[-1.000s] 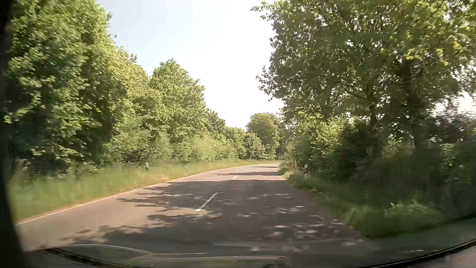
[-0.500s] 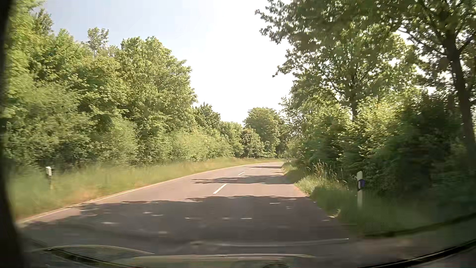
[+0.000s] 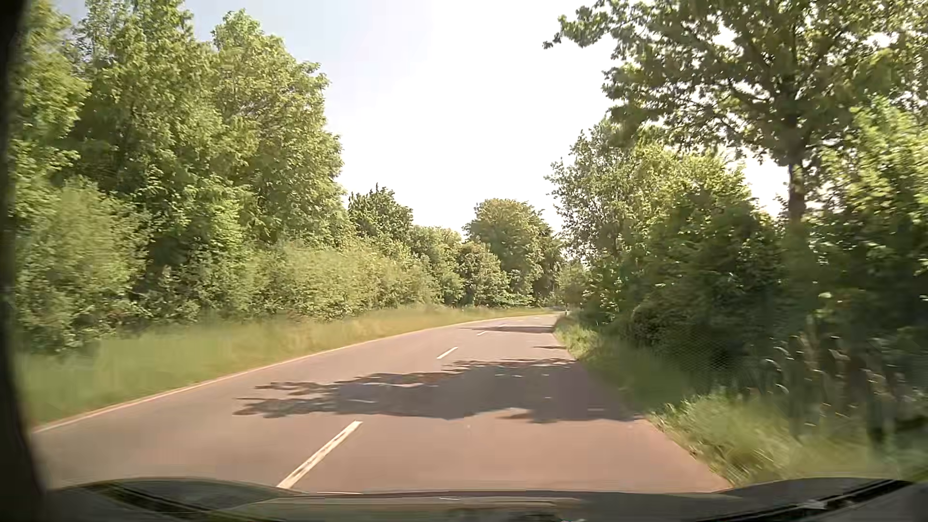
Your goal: Follow the waypoints while adhering to traffic rules and regulations
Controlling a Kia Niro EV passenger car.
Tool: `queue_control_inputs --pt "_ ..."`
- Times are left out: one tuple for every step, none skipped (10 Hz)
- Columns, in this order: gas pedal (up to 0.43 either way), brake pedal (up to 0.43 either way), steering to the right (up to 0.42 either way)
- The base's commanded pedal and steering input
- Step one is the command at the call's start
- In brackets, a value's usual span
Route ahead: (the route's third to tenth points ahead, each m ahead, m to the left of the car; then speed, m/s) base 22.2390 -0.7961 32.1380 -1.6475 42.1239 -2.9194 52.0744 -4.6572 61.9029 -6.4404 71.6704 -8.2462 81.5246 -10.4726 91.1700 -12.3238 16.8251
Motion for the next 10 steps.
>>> queue_control_inputs --pt "0.138 0.0 0.011" --pt "0.138 0.0 0.012" --pt "0.138 0.0 0.012" --pt "0.13 0.0 0.013" --pt "0.13 0.0 0.014" --pt "0.13 0.0 0.014" --pt "0.13 0.0 0.014" --pt "0.138 0.0 0.014" --pt "0.138 0.0 0.014" --pt "0.138 0.0 0.014"
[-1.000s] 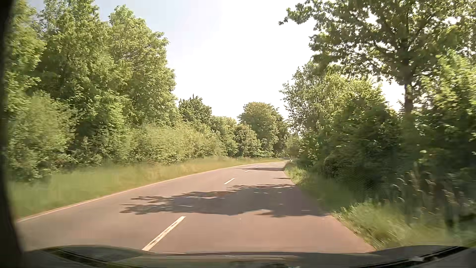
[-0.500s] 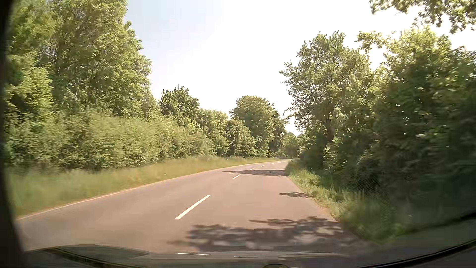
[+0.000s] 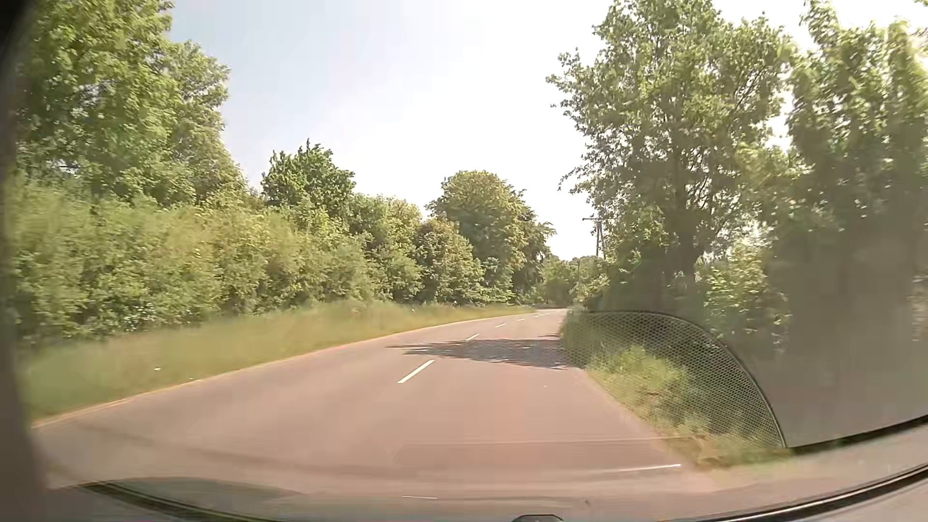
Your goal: Follow the waypoints while adhering to traffic rules and regulations
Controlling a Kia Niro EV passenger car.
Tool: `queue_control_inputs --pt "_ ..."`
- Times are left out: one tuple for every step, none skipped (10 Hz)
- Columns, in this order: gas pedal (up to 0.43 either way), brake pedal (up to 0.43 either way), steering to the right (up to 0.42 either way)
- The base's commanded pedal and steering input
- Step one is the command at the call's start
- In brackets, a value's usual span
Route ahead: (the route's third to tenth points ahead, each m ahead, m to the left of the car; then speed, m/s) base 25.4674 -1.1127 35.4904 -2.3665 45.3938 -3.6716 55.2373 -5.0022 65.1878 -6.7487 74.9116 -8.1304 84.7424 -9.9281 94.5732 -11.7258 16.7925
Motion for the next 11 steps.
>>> queue_control_inputs --pt "0.138 0.0 0.014" --pt "0.138 0.0 0.014" --pt "0.138 0.0 0.014" --pt "0.138 0.0 0.015" --pt "0.138 0.0 0.015" --pt "0.138 0.0 0.016" --pt "0.13 0.0 0.017" --pt "0.13 0.0 0.017" --pt "0.13 0.0 0.018" --pt "0.13 0.0 0.018" --pt "0.13 0.0 0.018"
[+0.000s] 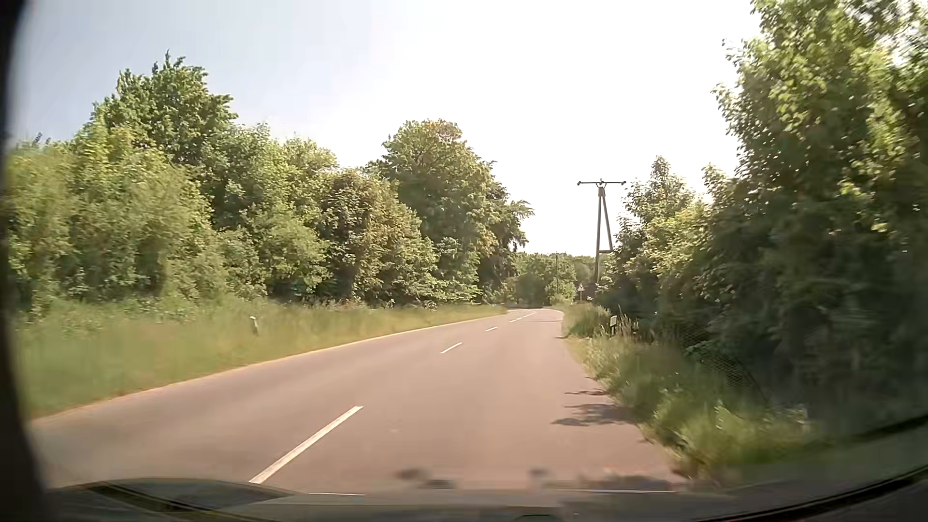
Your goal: Follow the waypoints while adhering to traffic rules and regulations
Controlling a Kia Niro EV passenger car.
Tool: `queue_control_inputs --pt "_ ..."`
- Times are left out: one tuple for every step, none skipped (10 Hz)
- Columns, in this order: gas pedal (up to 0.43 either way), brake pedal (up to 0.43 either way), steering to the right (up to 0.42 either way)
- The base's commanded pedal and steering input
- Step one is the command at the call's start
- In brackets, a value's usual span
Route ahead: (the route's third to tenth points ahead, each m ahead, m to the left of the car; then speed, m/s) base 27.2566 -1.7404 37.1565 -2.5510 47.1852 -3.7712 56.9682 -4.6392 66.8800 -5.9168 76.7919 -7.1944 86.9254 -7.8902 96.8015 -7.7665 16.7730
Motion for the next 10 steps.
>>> queue_control_inputs --pt "0.13 0.0 0.018" --pt "0.118 0.0 0.019" --pt "0.118 0.0 0.019" --pt "0.118 0.0 0.02" --pt "0.11 0.0 0.02" --pt "0.11 0.0 0.02" --pt "0.098 0.0 0.02" --pt "0.098 0.0 0.02" --pt "0.098 0.0 0.02" --pt "0.098 0.0 0.02"
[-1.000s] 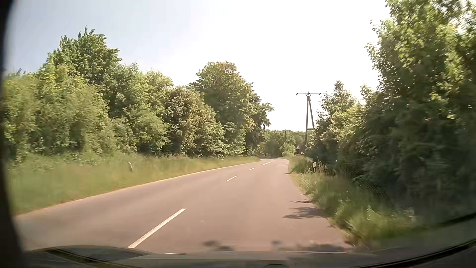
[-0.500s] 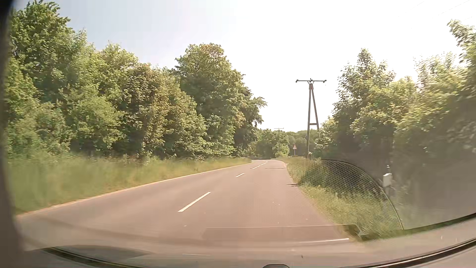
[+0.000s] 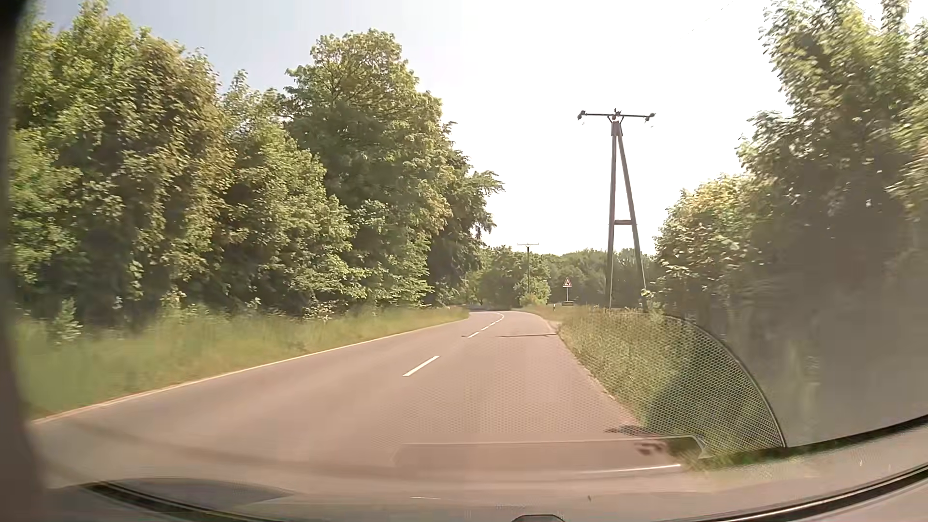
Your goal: Follow the waypoints while adhering to traffic rules and regulations
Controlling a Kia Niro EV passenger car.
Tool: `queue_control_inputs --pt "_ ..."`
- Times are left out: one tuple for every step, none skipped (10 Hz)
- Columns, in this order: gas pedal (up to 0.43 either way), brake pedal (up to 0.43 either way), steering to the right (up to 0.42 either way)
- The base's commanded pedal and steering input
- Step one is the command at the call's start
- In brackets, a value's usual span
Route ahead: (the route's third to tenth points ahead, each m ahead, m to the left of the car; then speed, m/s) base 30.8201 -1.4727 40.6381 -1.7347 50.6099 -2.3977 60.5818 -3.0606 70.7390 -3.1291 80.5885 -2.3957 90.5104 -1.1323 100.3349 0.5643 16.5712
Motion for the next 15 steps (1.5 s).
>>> queue_control_inputs --pt "0.098 0.0 0.02" --pt "0.098 0.0 0.019" --pt "0.098 0.0 0.018" --pt "0.098 0.0 0.016" --pt "0.098 0.0 0.015" --pt "0.098 0.0 0.014" --pt "0.098 0.0 0.012" --pt "0.098 0.0 0.011" --pt "0.098 0.0 0.01" --pt "0.098 0.0 0.008" --pt "0.098 0.0 0.007" --pt "0.098 0.0 0.006" --pt "0.098 0.0 0.005" --pt "0.098 0.0 0.004" --pt "0.098 0.0 0.004"
